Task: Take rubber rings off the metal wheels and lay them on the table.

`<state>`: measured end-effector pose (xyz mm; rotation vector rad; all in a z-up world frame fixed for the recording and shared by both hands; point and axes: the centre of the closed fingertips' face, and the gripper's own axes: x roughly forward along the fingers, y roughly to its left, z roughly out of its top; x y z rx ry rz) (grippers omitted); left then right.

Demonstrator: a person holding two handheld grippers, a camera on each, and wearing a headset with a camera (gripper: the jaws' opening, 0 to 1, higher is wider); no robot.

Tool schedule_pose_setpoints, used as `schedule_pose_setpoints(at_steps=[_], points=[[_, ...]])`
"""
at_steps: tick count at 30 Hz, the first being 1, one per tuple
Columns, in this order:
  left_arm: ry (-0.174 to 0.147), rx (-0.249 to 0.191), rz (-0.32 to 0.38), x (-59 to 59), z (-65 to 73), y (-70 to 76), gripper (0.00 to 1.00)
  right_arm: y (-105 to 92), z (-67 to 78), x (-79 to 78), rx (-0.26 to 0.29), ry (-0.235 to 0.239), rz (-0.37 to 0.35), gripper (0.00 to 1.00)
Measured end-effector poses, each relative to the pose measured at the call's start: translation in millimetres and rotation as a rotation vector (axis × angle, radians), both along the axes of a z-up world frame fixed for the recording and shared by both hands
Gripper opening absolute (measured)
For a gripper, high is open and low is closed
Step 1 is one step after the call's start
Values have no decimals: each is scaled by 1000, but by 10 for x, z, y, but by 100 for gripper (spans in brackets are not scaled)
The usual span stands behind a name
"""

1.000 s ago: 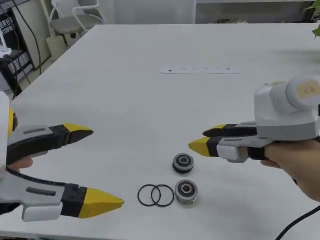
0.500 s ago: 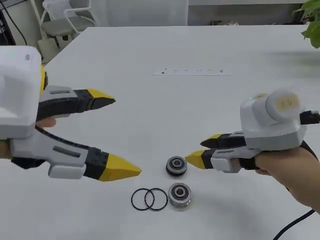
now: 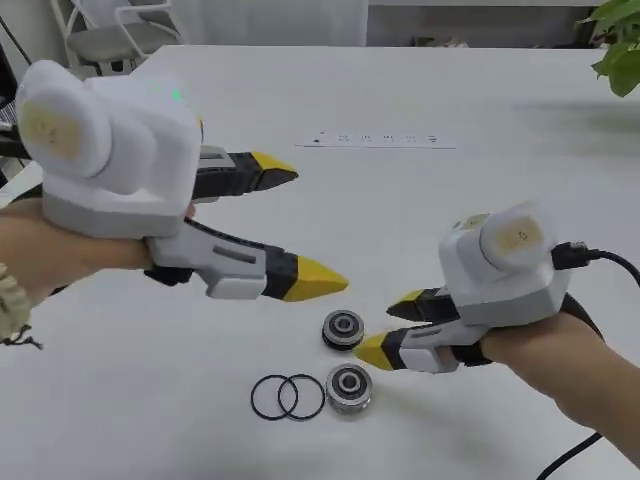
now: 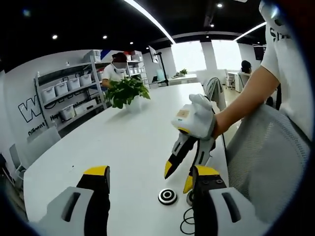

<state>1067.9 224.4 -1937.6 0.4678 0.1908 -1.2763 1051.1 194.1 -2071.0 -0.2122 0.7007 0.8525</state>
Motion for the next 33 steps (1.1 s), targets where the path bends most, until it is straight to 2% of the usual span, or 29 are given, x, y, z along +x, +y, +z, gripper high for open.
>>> schedule_pose_setpoints(at_steps=[3, 5, 9, 11, 13, 16, 20, 24, 26, 29, 33], points=[[12, 8, -1, 31, -120, -79, 61, 19, -4, -15, 6, 4, 9, 41], [41, 33, -7, 23, -255, -112, 60, 19, -20, -25, -4, 4, 16, 42], [63, 69, -6, 35, -478, -157, 57, 29, -11, -28, 2, 4, 21, 42], [63, 98, -8, 46, -593, -166, 54, 27, -10, -28, 1, 3, 20, 42], [55, 128, -9, 69, -698, -171, 50, -24, -13, 10, -25, -16, 5, 40], [50, 154, -11, 84, -821, -188, 43, -40, 1, 12, -1, -6, -12, 38], [59, 161, -17, 56, -936, -209, 33, -51, -17, 10, -5, -6, -16, 35], [103, 173, -14, 13, -1074, -203, 26, -19, -22, -8, 4, -1, -9, 34], [115, 181, -14, -9, -1133, -196, 20, -8, -45, -19, 0, 5, -3, 33], [124, 184, -10, -13, -1168, -190, 14, -2, -54, -24, -1, 7, 1, 33], [146, 184, -11, -34, -1195, -190, 10, 5, -46, -20, 12, 10, -5, 32]])
